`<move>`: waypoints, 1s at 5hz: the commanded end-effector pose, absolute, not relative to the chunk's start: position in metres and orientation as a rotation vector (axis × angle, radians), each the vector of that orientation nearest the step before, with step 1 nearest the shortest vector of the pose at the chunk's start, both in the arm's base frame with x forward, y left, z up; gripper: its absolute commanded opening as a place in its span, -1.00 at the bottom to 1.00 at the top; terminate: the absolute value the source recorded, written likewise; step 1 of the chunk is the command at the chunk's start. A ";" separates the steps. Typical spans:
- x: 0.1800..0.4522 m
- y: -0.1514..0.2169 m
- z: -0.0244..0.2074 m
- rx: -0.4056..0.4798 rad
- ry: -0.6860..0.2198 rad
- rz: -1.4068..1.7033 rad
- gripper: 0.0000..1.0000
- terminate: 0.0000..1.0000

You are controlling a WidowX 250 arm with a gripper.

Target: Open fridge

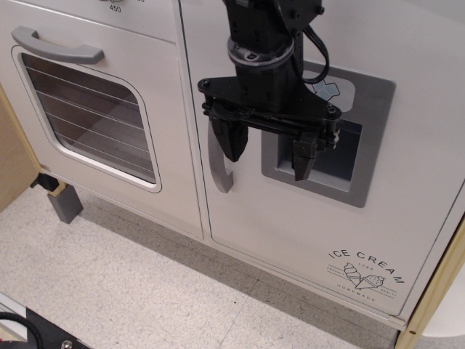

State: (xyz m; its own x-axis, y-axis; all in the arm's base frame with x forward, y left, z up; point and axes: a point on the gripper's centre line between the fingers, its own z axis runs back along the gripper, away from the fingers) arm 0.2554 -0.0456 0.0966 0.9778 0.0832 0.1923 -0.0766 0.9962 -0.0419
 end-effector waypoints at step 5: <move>0.301 0.047 0.064 0.045 -0.315 0.105 1.00 -1.00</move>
